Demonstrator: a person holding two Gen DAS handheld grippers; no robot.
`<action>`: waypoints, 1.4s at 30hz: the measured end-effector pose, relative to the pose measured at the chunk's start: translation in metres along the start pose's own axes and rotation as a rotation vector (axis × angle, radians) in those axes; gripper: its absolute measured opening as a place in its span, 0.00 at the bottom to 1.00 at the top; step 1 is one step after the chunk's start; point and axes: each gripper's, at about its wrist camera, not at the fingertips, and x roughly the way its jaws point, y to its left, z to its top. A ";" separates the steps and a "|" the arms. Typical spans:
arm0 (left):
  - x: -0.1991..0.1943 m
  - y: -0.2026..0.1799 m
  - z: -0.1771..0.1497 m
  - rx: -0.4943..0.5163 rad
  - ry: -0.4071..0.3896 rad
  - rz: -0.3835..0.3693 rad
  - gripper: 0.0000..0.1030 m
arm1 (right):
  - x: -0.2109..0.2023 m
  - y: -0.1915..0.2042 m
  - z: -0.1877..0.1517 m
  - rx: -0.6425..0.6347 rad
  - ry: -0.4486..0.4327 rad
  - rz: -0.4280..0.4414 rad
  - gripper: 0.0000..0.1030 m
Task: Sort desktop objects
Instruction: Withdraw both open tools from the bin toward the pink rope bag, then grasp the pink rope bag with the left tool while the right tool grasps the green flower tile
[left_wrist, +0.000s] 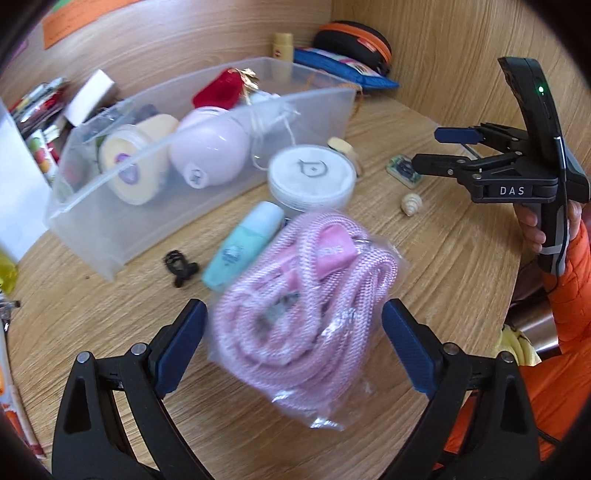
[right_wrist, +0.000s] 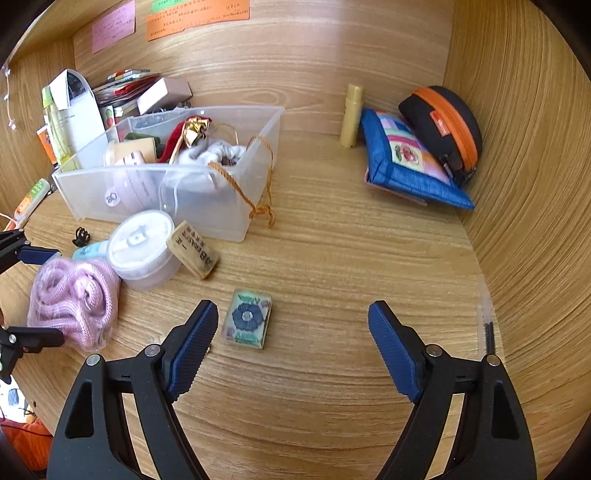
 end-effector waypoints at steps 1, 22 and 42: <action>0.003 -0.001 0.001 0.001 0.009 0.001 0.93 | 0.002 0.000 0.000 0.004 0.012 0.010 0.79; 0.015 -0.022 0.008 0.033 -0.037 0.030 0.80 | 0.026 0.015 0.003 -0.043 0.094 0.084 0.47; -0.016 0.000 -0.009 -0.049 -0.144 0.061 0.62 | 0.014 -0.007 0.002 0.061 0.047 0.147 0.22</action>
